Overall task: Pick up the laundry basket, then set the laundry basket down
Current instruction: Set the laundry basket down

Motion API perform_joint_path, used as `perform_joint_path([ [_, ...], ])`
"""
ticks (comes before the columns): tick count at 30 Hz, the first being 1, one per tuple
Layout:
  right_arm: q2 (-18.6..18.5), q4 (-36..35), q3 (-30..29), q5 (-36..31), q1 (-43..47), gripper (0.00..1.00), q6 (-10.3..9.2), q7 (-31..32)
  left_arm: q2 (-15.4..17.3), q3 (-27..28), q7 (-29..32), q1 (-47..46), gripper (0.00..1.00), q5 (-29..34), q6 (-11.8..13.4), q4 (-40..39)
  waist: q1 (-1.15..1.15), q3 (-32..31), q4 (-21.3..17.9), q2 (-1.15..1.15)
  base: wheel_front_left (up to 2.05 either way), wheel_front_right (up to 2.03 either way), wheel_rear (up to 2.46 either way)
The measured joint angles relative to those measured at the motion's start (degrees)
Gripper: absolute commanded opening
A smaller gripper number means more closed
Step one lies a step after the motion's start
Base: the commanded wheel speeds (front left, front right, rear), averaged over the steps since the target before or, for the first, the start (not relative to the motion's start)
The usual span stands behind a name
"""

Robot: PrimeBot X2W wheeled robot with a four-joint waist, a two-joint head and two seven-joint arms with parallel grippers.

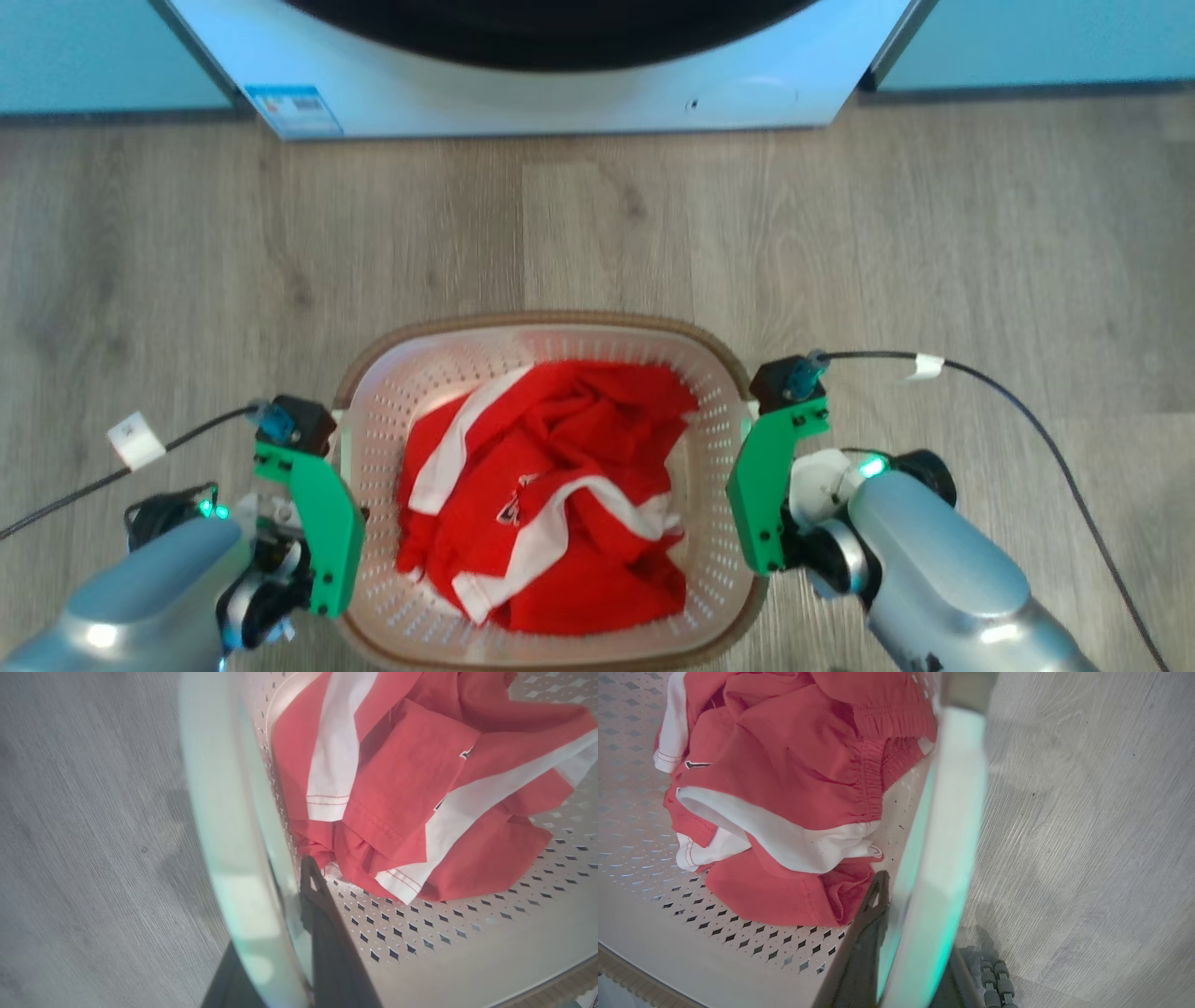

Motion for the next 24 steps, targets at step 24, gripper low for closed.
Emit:
perform_joint_path([
  [24, 0.6, 17.2, 1.7, 2.0, -14.2, 0.0, 0.18, -19.5, -15.9, 0.5, -12.0, -13.0, 0.0, 4.1, -9.0, 27.2, -0.01, 16.6, 2.7, 0.0, 0.0, 0.0, 0.0],
])
